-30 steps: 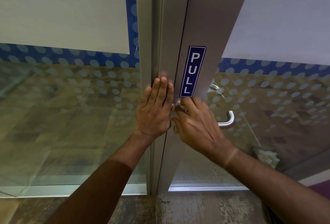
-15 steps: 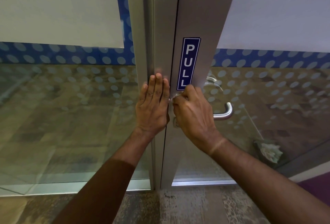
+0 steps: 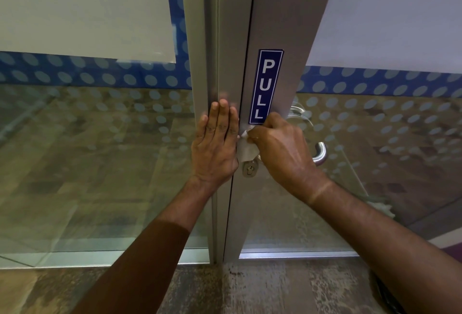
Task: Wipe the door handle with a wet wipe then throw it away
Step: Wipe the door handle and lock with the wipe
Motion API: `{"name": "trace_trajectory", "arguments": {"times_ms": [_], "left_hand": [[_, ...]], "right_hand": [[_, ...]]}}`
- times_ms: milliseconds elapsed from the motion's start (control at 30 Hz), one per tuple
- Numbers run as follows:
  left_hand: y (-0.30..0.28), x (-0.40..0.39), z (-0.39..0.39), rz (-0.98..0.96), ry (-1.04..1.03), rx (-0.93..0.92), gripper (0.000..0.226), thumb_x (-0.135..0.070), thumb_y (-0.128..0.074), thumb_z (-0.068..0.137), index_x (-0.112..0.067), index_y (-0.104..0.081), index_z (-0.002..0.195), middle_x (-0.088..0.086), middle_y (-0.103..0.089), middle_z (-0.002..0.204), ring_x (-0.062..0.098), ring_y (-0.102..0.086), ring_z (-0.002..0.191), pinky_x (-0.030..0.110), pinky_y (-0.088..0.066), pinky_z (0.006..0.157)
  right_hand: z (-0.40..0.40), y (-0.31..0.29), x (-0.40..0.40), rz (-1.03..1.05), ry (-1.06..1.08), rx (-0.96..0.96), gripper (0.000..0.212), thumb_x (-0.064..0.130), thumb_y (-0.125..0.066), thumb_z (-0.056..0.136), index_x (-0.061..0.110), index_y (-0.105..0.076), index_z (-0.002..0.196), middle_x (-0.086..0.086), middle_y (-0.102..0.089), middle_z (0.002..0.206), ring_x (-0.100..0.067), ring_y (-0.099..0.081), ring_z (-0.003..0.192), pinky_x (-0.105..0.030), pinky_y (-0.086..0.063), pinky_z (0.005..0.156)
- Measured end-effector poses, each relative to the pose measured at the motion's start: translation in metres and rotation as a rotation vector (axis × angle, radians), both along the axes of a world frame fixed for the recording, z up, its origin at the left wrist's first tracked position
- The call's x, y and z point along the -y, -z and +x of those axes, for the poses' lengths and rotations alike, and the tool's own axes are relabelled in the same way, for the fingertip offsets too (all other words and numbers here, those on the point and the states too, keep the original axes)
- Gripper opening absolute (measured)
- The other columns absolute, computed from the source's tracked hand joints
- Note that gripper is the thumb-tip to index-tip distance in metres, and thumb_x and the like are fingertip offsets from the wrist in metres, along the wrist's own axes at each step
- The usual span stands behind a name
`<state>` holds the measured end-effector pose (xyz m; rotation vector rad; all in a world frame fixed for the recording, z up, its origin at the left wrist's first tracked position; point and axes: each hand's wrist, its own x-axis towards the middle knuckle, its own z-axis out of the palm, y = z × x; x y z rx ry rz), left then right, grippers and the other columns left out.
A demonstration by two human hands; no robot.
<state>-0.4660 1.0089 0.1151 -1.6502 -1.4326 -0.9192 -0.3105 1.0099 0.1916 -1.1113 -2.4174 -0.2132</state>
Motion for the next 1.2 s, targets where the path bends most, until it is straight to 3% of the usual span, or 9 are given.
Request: {"name": "trace_trajectory", "arguments": {"times_ms": [133, 233, 467, 633, 767, 833, 933, 1100, 1200], "left_hand": [[0.005, 0.001, 0.002, -0.03, 0.02, 0.011, 0.062, -0.024, -0.018, 0.104, -0.008, 0.019, 0.152, 0.007, 0.032, 0.159, 0.02, 0.023, 0.149, 0.036, 0.011, 0.123], [0.006, 0.001, -0.001, -0.007, 0.052, 0.031, 0.068, -0.02, -0.026, 0.101, -0.008, 0.017, 0.152, 0.008, 0.031, 0.159, 0.02, 0.022, 0.149, 0.037, 0.01, 0.123], [0.005, 0.0, 0.0, -0.003, 0.018, 0.019, 0.073, -0.019, -0.031, 0.099, -0.008, 0.017, 0.152, 0.008, 0.03, 0.16, 0.02, 0.021, 0.15, 0.037, 0.01, 0.123], [0.004, 0.0, 0.0, -0.005, 0.042, 0.032, 0.073, -0.018, -0.033, 0.099, -0.008, 0.017, 0.152, 0.008, 0.03, 0.16, 0.02, 0.022, 0.15, 0.037, 0.01, 0.123], [0.004, 0.0, 0.0, -0.01, 0.035, 0.031, 0.076, -0.019, -0.035, 0.098, -0.008, 0.018, 0.152, 0.007, 0.031, 0.159, 0.02, 0.022, 0.149, 0.036, 0.011, 0.123], [0.004, 0.0, 0.001, -0.004, 0.036, 0.033, 0.077, -0.019, -0.035, 0.098, -0.008, 0.018, 0.152, 0.008, 0.031, 0.159, 0.02, 0.022, 0.149, 0.036, 0.011, 0.123], [0.005, -0.001, 0.001, 0.007, 0.042, 0.033, 0.075, -0.019, -0.035, 0.098, -0.008, 0.017, 0.152, 0.008, 0.029, 0.16, 0.021, 0.021, 0.15, 0.037, 0.01, 0.123], [0.007, -0.005, 0.001, 0.022, 0.052, 0.039, 0.074, -0.019, -0.033, 0.098, -0.008, 0.014, 0.153, 0.009, 0.026, 0.161, 0.022, 0.018, 0.151, 0.038, 0.009, 0.123], [0.009, -0.006, 0.001, 0.021, 0.05, 0.045, 0.069, -0.02, -0.029, 0.1, -0.007, 0.013, 0.153, 0.01, 0.025, 0.161, 0.023, 0.017, 0.151, 0.038, 0.009, 0.124]], "right_hand": [[0.005, 0.002, 0.0, 0.021, -0.019, -0.092, 0.012, 0.011, -0.079, 0.079, 0.006, -0.076, 0.089, -0.015, -0.069, 0.085, -0.033, -0.071, 0.073, -0.035, -0.058, 0.062], [0.009, 0.002, -0.001, -0.003, -0.006, -0.12, 0.012, 0.008, -0.075, 0.082, 0.006, -0.077, 0.094, -0.015, -0.071, 0.082, -0.031, -0.069, 0.069, -0.038, -0.058, 0.06], [0.01, 0.005, 0.003, -0.038, 0.205, -0.26, 0.015, 0.027, -0.067, 0.089, 0.018, -0.078, 0.084, -0.006, -0.072, 0.068, -0.026, -0.06, 0.058, -0.031, -0.04, 0.061], [0.014, 0.007, 0.005, -0.15, 0.302, -0.283, 0.016, 0.031, -0.063, 0.091, 0.025, -0.077, 0.089, -0.002, -0.073, 0.075, -0.023, -0.053, 0.081, -0.033, -0.031, 0.07], [0.012, 0.002, 0.005, -0.208, 0.28, -0.288, 0.02, 0.022, -0.064, 0.09, 0.019, -0.075, 0.073, 0.002, -0.064, 0.059, -0.014, -0.055, 0.056, -0.031, -0.045, 0.064], [0.013, 0.002, 0.002, -0.257, 0.292, -0.274, 0.02, 0.021, -0.066, 0.089, 0.017, -0.074, 0.071, 0.006, -0.056, 0.054, -0.001, -0.044, 0.048, -0.023, -0.038, 0.053], [0.015, 0.003, 0.0, -0.351, 0.309, -0.25, 0.015, 0.021, -0.068, 0.089, 0.017, -0.075, 0.075, 0.005, -0.062, 0.06, 0.002, -0.046, 0.049, -0.016, -0.026, 0.045], [0.013, -0.001, -0.011, -0.401, 0.326, -0.18, 0.024, 0.014, -0.066, 0.081, 0.016, -0.066, 0.058, 0.006, -0.063, 0.055, -0.011, -0.059, 0.054, -0.023, -0.042, 0.05], [0.009, -0.002, -0.017, -0.443, 0.361, -0.146, 0.019, 0.016, -0.066, 0.078, 0.017, -0.063, 0.059, 0.001, -0.063, 0.06, -0.022, -0.062, 0.063, -0.033, -0.052, 0.06]]}}
